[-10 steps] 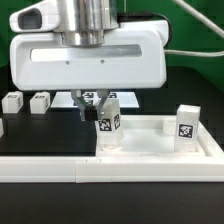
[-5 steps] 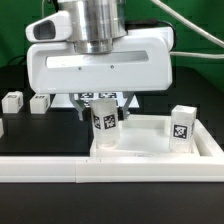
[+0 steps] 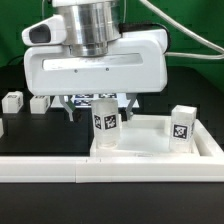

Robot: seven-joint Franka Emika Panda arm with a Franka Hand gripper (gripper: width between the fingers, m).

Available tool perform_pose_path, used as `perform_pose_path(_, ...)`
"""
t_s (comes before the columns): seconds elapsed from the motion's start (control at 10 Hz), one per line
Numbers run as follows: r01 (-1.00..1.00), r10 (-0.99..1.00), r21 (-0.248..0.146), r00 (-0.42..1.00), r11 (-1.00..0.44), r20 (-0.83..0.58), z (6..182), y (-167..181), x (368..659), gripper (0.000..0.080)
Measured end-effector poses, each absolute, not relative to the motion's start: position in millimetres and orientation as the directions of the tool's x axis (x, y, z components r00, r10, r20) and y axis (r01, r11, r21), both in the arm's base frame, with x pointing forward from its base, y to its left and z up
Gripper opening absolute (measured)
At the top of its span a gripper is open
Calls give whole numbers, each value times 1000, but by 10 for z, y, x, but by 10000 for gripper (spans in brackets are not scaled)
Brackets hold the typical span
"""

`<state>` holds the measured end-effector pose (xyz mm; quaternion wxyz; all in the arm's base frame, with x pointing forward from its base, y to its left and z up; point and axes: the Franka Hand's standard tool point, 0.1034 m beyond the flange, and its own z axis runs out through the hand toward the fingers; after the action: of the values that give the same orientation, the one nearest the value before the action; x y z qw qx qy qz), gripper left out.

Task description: Assemble square table

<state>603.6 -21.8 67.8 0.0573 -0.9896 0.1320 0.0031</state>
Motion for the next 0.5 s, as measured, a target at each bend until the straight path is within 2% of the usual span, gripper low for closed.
perform_pose_path(0.4,-259,-256,-113,966,-959,-41,664,-192,6005,649)
perform_pose_path(0.5,-259,-256,-113,966,-959,-42,661,-192,6004,530)
